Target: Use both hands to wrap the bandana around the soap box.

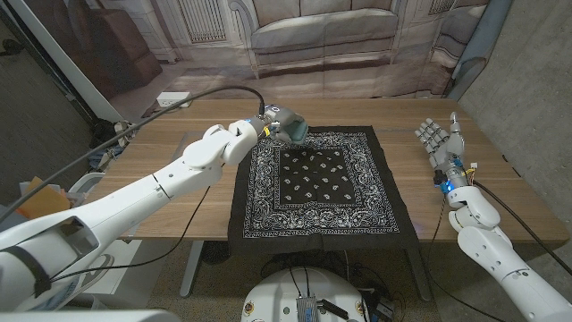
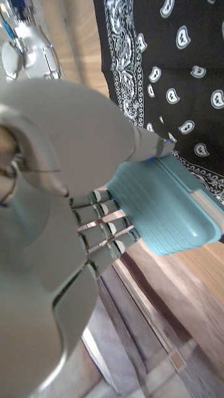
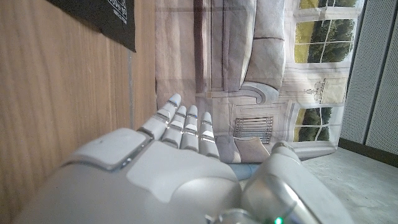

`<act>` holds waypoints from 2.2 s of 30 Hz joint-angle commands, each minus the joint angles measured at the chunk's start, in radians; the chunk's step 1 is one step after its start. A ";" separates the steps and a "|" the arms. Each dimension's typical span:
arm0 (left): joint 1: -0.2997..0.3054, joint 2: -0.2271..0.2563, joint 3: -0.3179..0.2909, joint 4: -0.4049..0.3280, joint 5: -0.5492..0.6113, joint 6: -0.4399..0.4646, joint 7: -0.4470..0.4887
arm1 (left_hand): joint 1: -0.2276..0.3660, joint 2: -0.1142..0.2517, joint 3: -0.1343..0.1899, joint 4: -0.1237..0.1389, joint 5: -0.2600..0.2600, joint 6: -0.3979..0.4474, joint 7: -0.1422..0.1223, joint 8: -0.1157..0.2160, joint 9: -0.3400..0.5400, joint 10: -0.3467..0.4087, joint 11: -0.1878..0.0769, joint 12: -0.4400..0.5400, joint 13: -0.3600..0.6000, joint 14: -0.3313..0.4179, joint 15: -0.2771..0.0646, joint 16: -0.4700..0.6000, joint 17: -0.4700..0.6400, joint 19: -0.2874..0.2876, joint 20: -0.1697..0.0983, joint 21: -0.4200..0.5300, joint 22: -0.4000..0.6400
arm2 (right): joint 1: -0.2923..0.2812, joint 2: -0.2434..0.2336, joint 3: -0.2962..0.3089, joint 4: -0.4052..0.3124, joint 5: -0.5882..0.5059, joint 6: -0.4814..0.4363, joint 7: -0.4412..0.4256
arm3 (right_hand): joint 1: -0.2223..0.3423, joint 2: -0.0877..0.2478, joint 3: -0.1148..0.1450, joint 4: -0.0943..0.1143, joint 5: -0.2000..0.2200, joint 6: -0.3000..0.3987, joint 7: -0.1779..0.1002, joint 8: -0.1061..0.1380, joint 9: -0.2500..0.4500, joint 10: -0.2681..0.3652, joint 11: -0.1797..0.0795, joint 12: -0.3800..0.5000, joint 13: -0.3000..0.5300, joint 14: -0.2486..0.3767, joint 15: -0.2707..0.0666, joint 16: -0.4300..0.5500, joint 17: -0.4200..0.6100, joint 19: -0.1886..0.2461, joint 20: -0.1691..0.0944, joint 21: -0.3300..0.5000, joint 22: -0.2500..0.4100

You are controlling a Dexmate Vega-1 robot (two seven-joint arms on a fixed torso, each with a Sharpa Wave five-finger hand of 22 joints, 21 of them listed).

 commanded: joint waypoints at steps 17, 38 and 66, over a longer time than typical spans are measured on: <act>0.176 0.123 -0.149 -0.141 -0.146 -0.262 0.041 | 0.002 0.016 0.014 0.021 -0.002 0.017 -0.004 0.004 0.004 0.015 -0.009 0.000 0.003 0.016 -0.074 0.002 0.003 0.007 -0.011 -0.004 0.004 | -0.102 0.019 -0.012 -0.172 -0.094 0.024 -0.151 | 0.005 0.012 0.001 -0.010 0.001 0.007 0.002 0.001 0.006 0.006 0.005 0.000 0.002 0.004 0.003 -0.003 0.003 0.008 0.004 -0.005 0.003; 0.190 0.109 -0.132 -0.114 -0.142 -0.394 0.032 | 0.002 0.017 0.013 0.021 -0.004 0.016 0.002 -0.003 0.003 0.010 -0.005 -0.005 0.003 0.009 -0.066 -0.001 0.003 -0.002 0.002 -0.013 0.004 | -0.177 0.021 -0.012 -0.252 -0.137 0.037 -0.224 | 0.007 0.013 0.001 -0.012 0.000 0.008 0.002 0.001 0.006 0.009 0.005 0.000 0.002 0.004 0.004 -0.003 0.003 0.009 0.005 -0.005 0.003; 0.159 0.059 -0.098 0.022 -0.149 -0.557 0.003 | 0.011 0.023 0.017 0.018 -0.005 0.050 -0.006 0.000 0.002 0.038 -0.009 0.000 0.003 0.034 -0.078 0.003 0.002 0.007 -0.012 -0.018 0.004 | -0.204 0.040 -0.030 -0.266 -0.166 0.043 -0.264 | 0.007 0.015 0.000 -0.015 -0.001 0.010 0.003 0.001 0.006 0.009 0.004 -0.001 0.003 0.005 0.004 -0.003 0.004 0.009 0.005 -0.005 0.003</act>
